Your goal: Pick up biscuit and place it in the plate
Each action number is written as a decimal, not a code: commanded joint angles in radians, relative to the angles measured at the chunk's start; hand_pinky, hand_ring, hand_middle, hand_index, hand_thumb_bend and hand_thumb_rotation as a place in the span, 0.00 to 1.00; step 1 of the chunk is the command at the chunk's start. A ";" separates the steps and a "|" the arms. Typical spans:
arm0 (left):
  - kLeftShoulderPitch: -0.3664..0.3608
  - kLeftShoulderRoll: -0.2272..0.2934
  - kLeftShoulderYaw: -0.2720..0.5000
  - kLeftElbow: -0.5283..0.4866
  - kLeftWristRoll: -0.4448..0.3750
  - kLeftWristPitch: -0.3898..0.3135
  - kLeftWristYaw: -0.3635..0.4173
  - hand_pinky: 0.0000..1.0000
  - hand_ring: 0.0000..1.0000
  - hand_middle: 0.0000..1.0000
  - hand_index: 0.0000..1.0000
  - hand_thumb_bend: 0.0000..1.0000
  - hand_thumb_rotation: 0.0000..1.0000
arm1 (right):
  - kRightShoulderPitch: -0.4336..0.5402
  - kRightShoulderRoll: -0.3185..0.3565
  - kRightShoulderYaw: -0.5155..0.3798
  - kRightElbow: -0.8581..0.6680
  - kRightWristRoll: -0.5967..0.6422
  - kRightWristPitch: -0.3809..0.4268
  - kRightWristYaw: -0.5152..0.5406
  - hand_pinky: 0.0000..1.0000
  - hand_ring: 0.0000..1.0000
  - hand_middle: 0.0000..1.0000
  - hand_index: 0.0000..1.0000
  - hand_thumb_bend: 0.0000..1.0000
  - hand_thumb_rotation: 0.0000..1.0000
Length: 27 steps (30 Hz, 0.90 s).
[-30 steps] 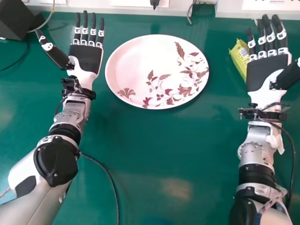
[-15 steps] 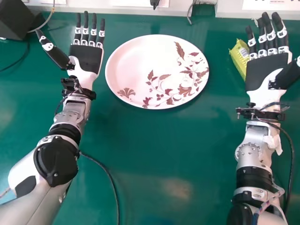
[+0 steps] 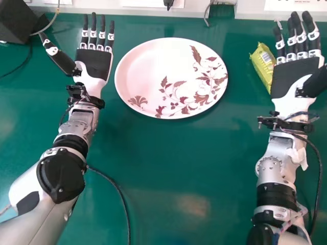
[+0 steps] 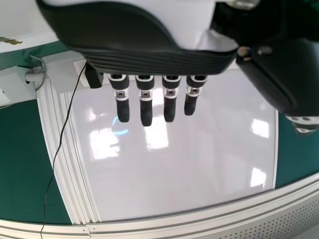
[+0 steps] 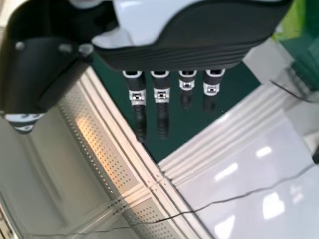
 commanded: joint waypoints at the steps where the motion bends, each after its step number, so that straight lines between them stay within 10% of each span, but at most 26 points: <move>1: 0.004 0.003 0.010 -0.002 -0.004 -0.005 0.004 0.95 0.94 0.98 0.99 1.00 0.69 | 0.035 0.020 0.014 -0.044 -0.052 -0.040 -0.064 0.92 0.78 0.79 0.72 1.00 0.42; 27: 0.007 -0.001 0.012 -0.001 -0.004 -0.013 -0.005 0.97 0.93 0.96 1.00 1.00 0.72 | 0.195 -0.014 0.160 -0.392 -0.640 0.029 -0.659 0.92 0.79 0.79 0.73 1.00 0.40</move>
